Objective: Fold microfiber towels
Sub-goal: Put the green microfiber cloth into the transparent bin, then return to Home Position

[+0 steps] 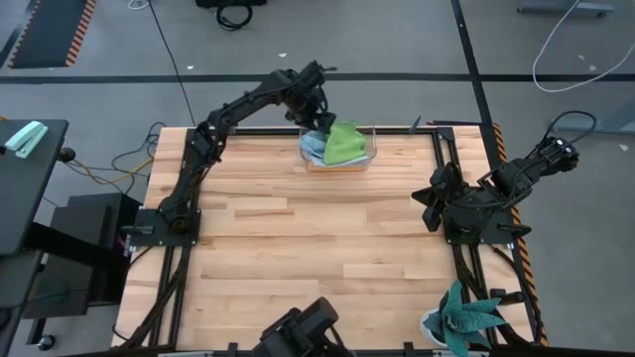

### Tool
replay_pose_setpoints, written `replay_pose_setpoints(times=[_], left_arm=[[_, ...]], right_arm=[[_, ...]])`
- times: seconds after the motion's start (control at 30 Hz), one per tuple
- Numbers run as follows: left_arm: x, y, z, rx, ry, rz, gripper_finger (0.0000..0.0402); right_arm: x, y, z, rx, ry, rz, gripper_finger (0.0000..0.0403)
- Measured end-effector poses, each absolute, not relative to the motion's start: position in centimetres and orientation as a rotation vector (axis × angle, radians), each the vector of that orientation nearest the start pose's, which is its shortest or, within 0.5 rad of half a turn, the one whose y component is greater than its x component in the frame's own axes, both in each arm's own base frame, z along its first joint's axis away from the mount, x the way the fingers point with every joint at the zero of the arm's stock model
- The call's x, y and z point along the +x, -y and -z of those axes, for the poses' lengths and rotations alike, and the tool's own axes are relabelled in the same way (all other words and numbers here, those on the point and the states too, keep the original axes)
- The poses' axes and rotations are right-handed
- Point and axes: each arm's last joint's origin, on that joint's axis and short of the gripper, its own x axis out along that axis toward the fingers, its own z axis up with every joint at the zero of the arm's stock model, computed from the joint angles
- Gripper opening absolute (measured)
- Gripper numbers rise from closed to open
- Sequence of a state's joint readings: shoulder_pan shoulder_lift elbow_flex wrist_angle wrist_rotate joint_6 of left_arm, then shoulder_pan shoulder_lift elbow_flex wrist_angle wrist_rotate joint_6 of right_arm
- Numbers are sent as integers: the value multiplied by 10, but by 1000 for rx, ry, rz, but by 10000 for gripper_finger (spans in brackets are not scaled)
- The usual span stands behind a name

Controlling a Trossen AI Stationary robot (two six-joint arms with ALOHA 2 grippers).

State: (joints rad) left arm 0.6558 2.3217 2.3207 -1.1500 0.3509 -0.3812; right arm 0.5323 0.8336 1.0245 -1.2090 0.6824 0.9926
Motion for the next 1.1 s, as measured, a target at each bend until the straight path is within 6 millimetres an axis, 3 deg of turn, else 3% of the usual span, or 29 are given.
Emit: replay_pose_setpoints(times=[0.23,0.4,0.8,0.93,1.1], left_arm=[[372,-276,-316,-893,-882,-472,280],[359,-251,-347,-902,-888,-472,276],[343,-139,-423,-660,-862,-375,274],[326,-107,-452,-544,-783,-428,274],[295,-78,-485,-461,-657,-474,274]], right_arm=[[110,-44,-326,320,-686,517,32],[110,-43,-326,301,-695,515,32],[108,-42,-329,261,-697,490,32],[104,-40,-350,255,-655,440,32],[93,-33,-398,234,-546,346,32]])
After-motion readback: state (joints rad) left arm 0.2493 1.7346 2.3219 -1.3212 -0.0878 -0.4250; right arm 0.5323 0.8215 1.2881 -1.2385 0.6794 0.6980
